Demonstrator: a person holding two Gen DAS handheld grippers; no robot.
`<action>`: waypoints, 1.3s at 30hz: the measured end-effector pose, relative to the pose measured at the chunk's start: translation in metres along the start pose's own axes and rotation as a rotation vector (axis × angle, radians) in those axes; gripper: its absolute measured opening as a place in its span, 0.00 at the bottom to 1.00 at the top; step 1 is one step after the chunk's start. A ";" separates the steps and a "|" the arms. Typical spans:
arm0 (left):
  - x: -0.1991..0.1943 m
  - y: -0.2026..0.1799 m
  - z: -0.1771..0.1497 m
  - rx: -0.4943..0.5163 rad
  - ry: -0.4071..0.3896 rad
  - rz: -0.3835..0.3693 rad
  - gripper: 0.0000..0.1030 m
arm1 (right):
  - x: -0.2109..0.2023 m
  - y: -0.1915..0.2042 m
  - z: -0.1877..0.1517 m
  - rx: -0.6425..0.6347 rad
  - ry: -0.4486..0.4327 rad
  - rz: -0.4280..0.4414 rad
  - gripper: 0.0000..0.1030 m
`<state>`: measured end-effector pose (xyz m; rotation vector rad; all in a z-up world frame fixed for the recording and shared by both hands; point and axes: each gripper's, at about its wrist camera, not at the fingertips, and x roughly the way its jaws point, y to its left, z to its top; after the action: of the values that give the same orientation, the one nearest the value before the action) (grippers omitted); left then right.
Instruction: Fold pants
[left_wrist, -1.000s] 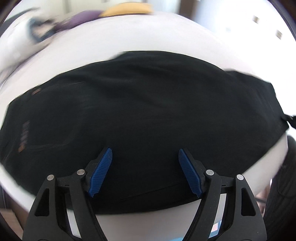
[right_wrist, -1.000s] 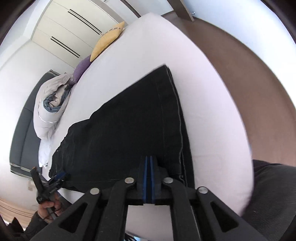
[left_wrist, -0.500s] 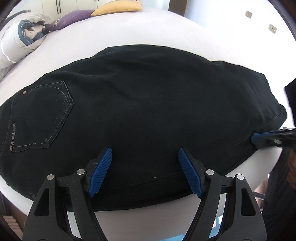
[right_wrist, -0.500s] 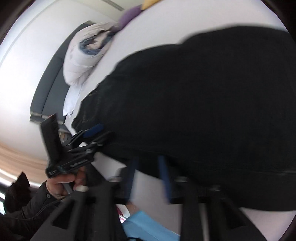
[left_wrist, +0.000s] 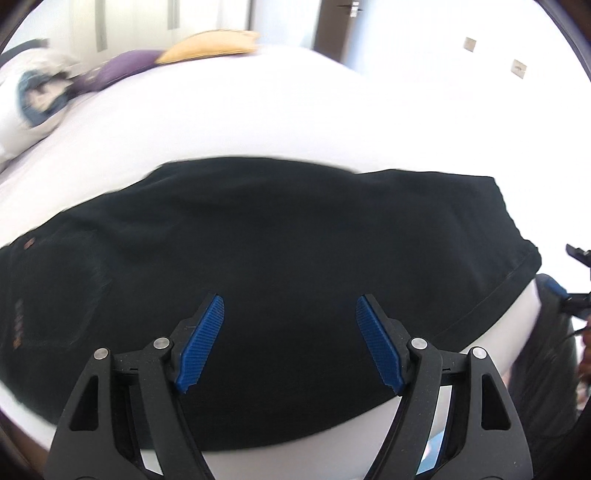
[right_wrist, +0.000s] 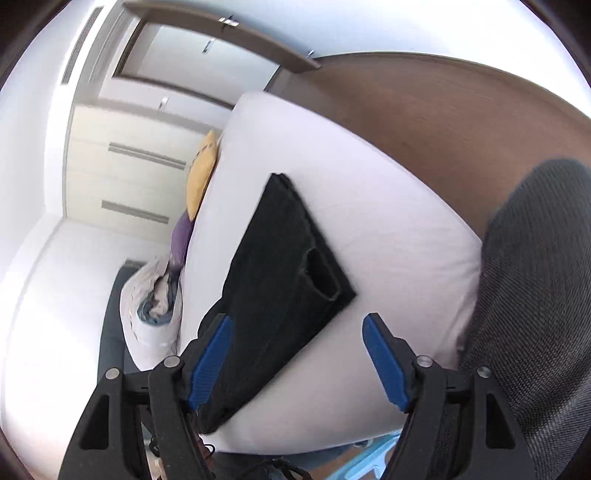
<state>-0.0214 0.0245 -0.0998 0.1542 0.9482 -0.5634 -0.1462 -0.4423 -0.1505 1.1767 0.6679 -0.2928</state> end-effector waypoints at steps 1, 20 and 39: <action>0.005 -0.011 0.005 0.018 -0.001 -0.007 0.72 | 0.009 -0.005 -0.003 0.025 0.011 0.005 0.74; 0.116 -0.028 0.030 -0.035 0.187 -0.007 0.73 | 0.047 0.002 0.029 0.069 -0.083 0.070 0.52; 0.101 0.017 0.041 -0.318 0.048 -0.122 0.74 | 0.104 0.169 -0.005 -0.484 -0.060 -0.164 0.13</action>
<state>0.0632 -0.0157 -0.1589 -0.1772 1.0863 -0.5146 0.0243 -0.3609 -0.0893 0.6506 0.7340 -0.2824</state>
